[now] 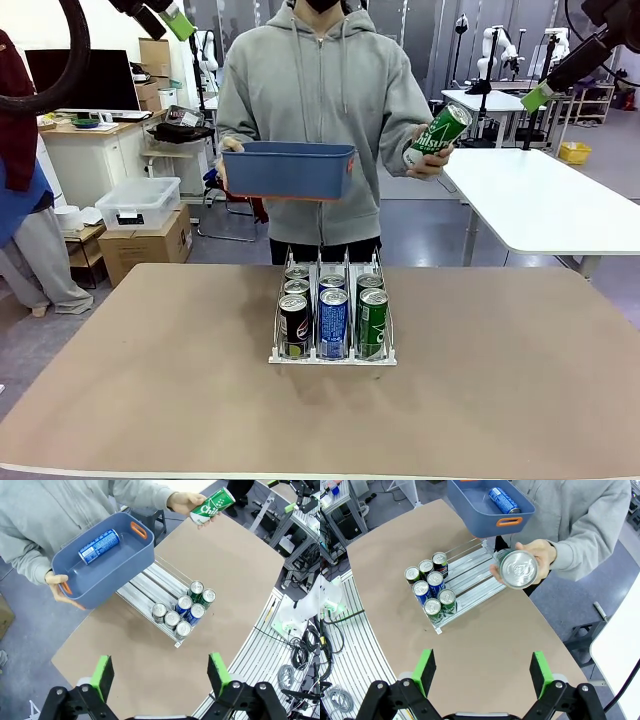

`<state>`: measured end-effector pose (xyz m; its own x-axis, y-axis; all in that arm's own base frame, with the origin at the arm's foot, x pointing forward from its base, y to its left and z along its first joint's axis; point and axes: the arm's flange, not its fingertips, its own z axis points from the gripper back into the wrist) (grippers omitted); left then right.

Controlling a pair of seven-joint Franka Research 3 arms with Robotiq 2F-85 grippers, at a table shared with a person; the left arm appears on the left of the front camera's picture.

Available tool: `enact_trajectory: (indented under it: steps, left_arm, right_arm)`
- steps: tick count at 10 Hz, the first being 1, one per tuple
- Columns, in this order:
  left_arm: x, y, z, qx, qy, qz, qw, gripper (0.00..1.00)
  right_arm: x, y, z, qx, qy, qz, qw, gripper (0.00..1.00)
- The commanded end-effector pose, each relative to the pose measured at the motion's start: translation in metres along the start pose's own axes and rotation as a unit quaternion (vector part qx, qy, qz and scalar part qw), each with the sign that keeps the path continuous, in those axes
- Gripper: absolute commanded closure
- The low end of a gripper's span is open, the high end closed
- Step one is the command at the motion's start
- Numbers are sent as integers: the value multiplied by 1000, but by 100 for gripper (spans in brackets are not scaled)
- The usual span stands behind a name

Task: Fill the beverage cans into the dispenser.
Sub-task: Pick up the Sprite handed by the human.

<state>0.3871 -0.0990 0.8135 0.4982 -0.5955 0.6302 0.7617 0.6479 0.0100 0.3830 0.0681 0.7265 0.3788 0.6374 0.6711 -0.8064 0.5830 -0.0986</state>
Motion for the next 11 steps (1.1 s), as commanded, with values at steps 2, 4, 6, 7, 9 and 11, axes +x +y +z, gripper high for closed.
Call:
enact_trajectory:
  steps: [2,4,6,7,9,11]
  left_arm:
    - [-4,1,1,-9,-4,1,1000,0]
    - [-4,1,1,-9,-4,1,1000,0]
    - [-4,1,1,-9,-4,1,1000,0]
    - [-4,1,1,-9,-4,1,1000,0]
    - [-4,1,1,-9,-4,1,1000,0]
    - [-4,1,1,-9,-4,1,1000,0]
  right_arm:
    - [-1,0,0,5,-3,1,1000,0]
    - [-1,0,0,5,-3,1,1000,0]
    - [-1,0,0,5,-3,1,1000,0]
    - [-1,0,0,5,-3,1,1000,0]
    - [-1,0,0,5,-3,1,1000,0]
    - [-1,0,0,5,-3,1,1000,0]
